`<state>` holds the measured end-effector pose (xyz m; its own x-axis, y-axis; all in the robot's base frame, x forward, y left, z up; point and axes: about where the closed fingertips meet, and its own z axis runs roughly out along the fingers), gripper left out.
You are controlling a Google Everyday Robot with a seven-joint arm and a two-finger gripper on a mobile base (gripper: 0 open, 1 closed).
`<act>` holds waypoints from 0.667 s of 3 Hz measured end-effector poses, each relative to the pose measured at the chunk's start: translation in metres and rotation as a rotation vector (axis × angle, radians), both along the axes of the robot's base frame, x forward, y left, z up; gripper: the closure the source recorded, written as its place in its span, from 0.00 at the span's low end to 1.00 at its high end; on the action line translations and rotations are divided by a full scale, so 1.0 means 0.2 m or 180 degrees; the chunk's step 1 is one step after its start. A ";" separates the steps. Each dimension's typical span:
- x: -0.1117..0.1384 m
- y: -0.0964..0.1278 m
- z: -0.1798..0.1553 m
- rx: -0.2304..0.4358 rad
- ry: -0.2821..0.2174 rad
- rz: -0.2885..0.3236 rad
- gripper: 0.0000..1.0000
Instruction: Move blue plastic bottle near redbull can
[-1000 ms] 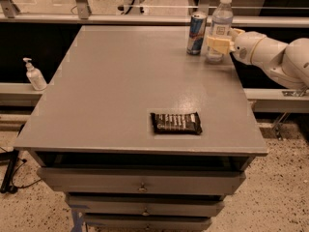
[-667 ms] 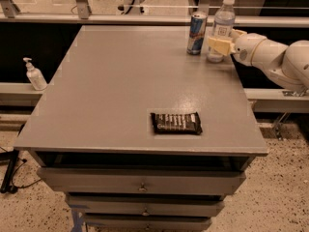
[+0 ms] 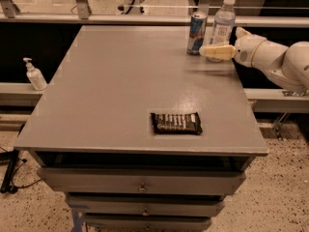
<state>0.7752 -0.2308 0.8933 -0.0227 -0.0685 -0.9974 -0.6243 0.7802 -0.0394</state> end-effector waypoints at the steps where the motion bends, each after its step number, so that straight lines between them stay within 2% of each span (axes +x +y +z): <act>1: -0.14 -0.08 0.03 -0.0044 -0.0046 -0.0010 0.00; 2: -0.38 -0.16 0.11 -0.0160 -0.0138 0.0006 0.00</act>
Offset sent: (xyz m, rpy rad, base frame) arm -0.1870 -0.1075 0.0461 -0.1309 -0.0815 -0.0489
